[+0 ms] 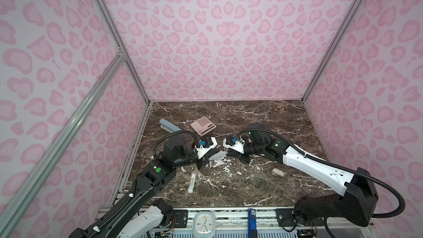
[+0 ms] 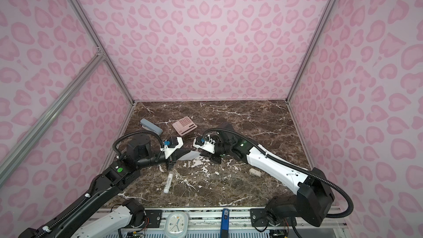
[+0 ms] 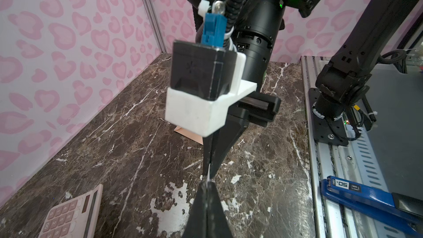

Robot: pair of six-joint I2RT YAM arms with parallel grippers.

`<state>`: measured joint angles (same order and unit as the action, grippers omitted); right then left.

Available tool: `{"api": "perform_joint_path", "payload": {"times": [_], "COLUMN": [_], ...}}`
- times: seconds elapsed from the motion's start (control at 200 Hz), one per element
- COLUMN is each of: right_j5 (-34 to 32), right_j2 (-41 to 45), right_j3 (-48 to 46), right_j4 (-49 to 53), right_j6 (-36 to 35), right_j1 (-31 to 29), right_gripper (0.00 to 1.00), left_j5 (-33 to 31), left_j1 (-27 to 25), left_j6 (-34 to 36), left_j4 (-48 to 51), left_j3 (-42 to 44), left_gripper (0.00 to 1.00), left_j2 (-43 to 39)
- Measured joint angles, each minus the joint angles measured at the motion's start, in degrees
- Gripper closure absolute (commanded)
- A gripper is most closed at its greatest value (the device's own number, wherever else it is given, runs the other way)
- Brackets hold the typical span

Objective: Place the letter into the envelope and seal it

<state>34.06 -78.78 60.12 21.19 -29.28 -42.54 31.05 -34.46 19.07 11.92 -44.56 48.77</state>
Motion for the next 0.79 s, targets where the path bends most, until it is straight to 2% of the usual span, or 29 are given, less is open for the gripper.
{"api": "perform_joint_path", "payload": {"times": [0.14, 0.165, 0.185, 0.27, 0.395, 0.5, 0.795], "right_j5": [-0.24, -0.46, -0.55, -0.66, -0.92, -1.03, -0.15], "right_j2": [0.0, -0.02, -0.02, -0.07, -0.39, -0.66, 1.05], "right_j3": [0.07, 0.09, 0.09, 0.09, 0.31, 0.5, 0.52], "right_j4": [0.15, 0.28, 0.35, 0.5, 0.98, 1.2, 2.29], "right_j6": [0.39, 0.42, 0.42, 0.63, 0.63, 0.81, 0.35], "right_j1": [0.74, 0.85, 0.96, 0.98, 0.94, 0.98, 0.09], "right_gripper": [1.0, 0.94, 0.93, 1.0, 1.0, 0.76, 0.61], "left_j5": [0.0, 0.0, -0.11, -0.42, -0.83, -1.09, -1.36], "left_j1": [-0.02, -0.02, 0.0, 0.0, 0.0, 0.0, 0.0], "left_j6": [0.39, 0.39, 0.39, 0.39, 0.42, 0.46, 0.44], "left_j4": [0.02, 0.02, 0.02, 0.02, 0.17, 0.2, 0.15], "left_j3": [0.0, -0.02, -0.02, -0.02, -0.04, -0.22, -0.46], "left_gripper": [0.96, 0.96, 0.96, 0.96, 0.96, 0.96, 0.96], "left_j2": [0.07, 0.07, 0.09, 0.13, 0.13, 0.24, 0.33]}}
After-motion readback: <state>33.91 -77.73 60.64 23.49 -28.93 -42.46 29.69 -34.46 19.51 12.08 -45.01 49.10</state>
